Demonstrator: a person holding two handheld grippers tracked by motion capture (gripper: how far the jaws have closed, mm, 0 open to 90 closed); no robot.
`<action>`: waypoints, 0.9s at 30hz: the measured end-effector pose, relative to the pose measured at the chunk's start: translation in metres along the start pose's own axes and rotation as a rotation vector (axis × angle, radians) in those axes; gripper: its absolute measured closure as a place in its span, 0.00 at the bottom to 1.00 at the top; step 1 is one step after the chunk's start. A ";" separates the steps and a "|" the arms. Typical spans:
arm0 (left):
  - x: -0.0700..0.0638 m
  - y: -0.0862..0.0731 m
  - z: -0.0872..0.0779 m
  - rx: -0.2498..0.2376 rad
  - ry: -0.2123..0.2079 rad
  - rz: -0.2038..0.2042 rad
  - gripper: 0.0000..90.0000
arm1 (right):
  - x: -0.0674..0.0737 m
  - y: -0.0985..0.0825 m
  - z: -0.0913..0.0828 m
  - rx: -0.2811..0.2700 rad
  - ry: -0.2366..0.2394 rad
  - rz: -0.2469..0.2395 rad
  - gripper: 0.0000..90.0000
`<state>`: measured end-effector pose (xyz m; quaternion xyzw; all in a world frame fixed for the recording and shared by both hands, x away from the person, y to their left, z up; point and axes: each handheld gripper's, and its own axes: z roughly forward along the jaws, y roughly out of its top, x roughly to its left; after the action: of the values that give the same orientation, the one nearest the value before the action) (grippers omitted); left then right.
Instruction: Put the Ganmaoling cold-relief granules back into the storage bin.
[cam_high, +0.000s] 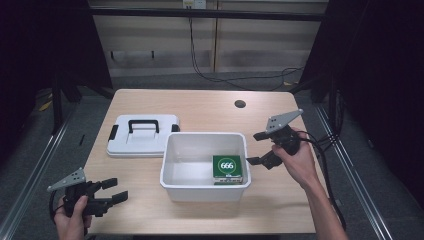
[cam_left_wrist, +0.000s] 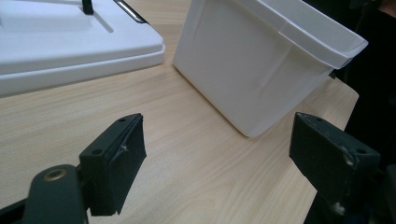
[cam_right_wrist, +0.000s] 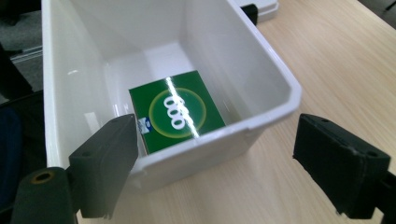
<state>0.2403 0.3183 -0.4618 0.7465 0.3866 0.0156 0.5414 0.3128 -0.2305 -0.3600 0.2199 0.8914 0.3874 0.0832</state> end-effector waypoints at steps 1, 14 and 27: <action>0.000 0.000 0.000 0.000 0.000 0.001 0.20 | 0.000 -0.002 -0.001 -0.008 -0.009 0.008 0.15; 0.000 0.000 -0.002 -0.007 0.003 0.001 0.20 | 0.009 -0.057 -0.021 -0.088 -0.092 0.123 0.15; -0.001 0.000 -0.001 -0.001 0.003 0.001 0.20 | 0.021 -0.112 -0.021 -0.097 -0.172 0.215 0.14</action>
<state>0.2391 0.3191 -0.4614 0.7464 0.3870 0.0170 0.5411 0.2508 -0.3019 -0.4268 0.3424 0.8324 0.4165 0.1279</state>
